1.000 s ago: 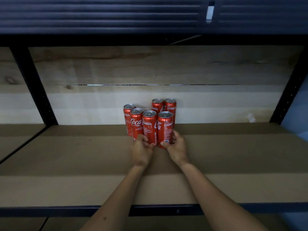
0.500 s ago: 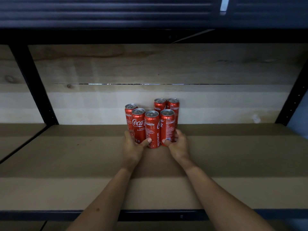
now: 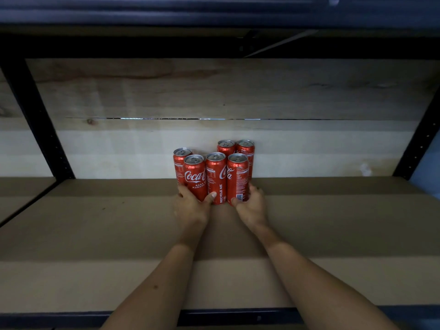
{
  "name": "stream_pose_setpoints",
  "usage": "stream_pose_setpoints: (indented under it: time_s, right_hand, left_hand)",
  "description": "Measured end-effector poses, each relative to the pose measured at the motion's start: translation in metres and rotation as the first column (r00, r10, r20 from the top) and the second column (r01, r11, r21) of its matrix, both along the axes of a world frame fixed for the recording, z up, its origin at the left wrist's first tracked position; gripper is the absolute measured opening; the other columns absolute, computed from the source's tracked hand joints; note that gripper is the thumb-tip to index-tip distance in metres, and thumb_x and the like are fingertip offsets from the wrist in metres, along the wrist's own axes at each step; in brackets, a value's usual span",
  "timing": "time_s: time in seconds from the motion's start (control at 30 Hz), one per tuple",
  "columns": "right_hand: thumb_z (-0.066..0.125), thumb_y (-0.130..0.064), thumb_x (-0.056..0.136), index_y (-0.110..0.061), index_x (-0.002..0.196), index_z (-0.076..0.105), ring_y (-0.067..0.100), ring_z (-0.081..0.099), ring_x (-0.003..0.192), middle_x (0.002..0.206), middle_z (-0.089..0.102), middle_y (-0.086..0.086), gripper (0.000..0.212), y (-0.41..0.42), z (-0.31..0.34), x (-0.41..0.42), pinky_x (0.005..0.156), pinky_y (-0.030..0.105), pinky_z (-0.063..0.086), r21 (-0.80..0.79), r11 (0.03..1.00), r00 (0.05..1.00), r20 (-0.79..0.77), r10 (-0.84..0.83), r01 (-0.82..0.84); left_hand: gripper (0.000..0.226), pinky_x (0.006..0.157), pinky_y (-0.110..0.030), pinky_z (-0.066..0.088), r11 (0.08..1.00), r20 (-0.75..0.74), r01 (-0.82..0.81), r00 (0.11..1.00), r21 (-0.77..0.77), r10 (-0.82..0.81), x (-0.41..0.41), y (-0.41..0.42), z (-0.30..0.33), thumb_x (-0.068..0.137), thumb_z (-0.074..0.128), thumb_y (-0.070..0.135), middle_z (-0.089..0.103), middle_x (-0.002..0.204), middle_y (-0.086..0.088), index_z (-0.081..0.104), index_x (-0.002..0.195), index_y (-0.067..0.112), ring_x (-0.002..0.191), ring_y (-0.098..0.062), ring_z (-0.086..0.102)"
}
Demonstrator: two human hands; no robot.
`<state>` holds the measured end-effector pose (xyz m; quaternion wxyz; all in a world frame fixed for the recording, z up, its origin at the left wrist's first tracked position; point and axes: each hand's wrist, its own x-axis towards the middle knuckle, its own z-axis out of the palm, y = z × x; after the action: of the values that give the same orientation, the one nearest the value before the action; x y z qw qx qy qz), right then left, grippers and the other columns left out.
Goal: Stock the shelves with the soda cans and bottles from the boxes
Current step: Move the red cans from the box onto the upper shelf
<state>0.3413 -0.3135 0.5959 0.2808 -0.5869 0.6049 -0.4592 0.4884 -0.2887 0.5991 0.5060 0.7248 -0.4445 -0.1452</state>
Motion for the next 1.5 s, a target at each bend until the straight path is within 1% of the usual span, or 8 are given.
stream_pose_setpoints:
  time_s: [0.13,0.3,0.53,0.73,0.9,1.17,1.3,1.5]
  right_hand:
    - [0.078,-0.025,0.081,-0.018,0.138,0.052,0.029,0.057,0.116,0.127,0.053,0.012,0.063,-0.001,0.001,0.002,0.103,0.041,0.045,0.003,1.0,0.999,-0.049,-0.022,0.022]
    - [0.078,-0.03,0.081,-0.019,0.141,0.049,0.03,0.057,0.117,0.127,0.055,0.012,0.067,-0.002,0.002,0.01,0.101,0.04,0.045,0.0,0.997,0.995,-0.069,-0.075,0.075]
    - [0.077,-0.036,0.081,-0.019,0.139,0.05,0.032,0.058,0.114,0.124,0.06,0.014,0.066,-0.009,0.004,0.014,0.096,0.042,0.049,-0.001,0.99,0.977,-0.16,-0.14,0.142]
    - [0.072,-0.055,0.078,-0.023,0.126,0.057,0.032,0.063,0.107,0.117,0.068,0.009,0.059,-0.018,0.004,0.026,0.092,0.045,0.052,0.067,0.959,0.931,-0.268,-0.248,0.275]
    - [0.069,-0.06,0.08,-0.018,0.124,0.061,0.032,0.056,0.117,0.123,0.063,0.011,0.061,-0.021,0.009,0.027,0.098,0.042,0.047,0.144,0.921,0.899,-0.313,-0.305,0.362]
    - [0.074,-0.035,0.085,-0.013,0.115,0.062,0.032,0.067,0.105,0.115,0.07,0.011,0.04,-0.014,0.007,0.027,0.092,0.044,0.053,0.08,0.953,0.943,-0.189,-0.274,0.293]
    - [0.072,-0.028,0.087,-0.017,0.123,0.06,0.031,0.065,0.108,0.114,0.071,0.009,0.04,-0.011,0.004,0.021,0.095,0.041,0.051,0.056,0.969,0.969,-0.07,-0.235,0.239]
    - [0.067,-0.018,0.088,-0.019,0.133,0.059,0.027,0.065,0.109,0.109,0.074,0.007,0.046,-0.002,0.005,0.017,0.098,0.035,0.049,0.062,0.981,0.983,-0.024,-0.183,0.184]
  left_hand:
    - [0.096,0.102,-0.052,0.043,1.0,0.019,-0.028,0.999,0.013,0.028,-0.004,-0.006,0.003,0.073,0.076,0.054,0.051,0.134,-0.021,0.029,0.144,0.009,0.124,-0.039,0.049]
    - [0.099,0.105,-0.051,0.042,1.0,-0.028,-0.005,1.0,-0.011,0.004,-0.005,-0.011,0.001,0.071,0.081,0.047,0.05,0.138,-0.018,0.028,0.145,0.01,0.127,-0.036,0.047]
    - [0.076,0.101,-0.045,0.044,1.0,-0.116,0.025,0.993,-0.001,-0.025,0.0,-0.004,0.003,0.074,0.082,0.024,0.053,0.133,-0.017,0.037,0.133,0.007,0.123,-0.035,0.052]
    - [0.079,0.104,-0.045,0.043,0.998,-0.126,0.068,0.99,-0.009,-0.069,0.001,-0.002,0.003,0.076,0.082,0.025,0.051,0.137,-0.014,0.036,0.139,0.01,0.127,-0.032,0.05]
    - [0.082,0.105,-0.047,0.043,0.998,-0.098,0.056,0.994,-0.001,-0.056,0.0,0.002,0.004,0.076,0.082,0.029,0.052,0.136,-0.015,0.035,0.141,0.011,0.127,-0.034,0.049]
    - [0.087,0.103,-0.05,0.045,0.999,-0.075,0.048,0.996,0.027,-0.045,0.002,0.003,0.004,0.073,0.083,0.037,0.053,0.136,-0.013,0.035,0.142,0.015,0.126,-0.034,0.051]
    - [0.083,0.101,-0.048,0.047,0.999,-0.077,0.03,0.997,0.02,-0.028,0.002,0.004,0.004,0.072,0.084,0.035,0.055,0.135,-0.013,0.039,0.137,0.011,0.123,-0.034,0.054]
    - [0.062,0.088,-0.041,0.05,0.999,-0.072,0.05,0.996,0.017,-0.048,0.006,0.01,0.003,0.072,0.083,0.019,0.062,0.119,-0.017,0.046,0.12,0.006,0.107,-0.035,0.062]
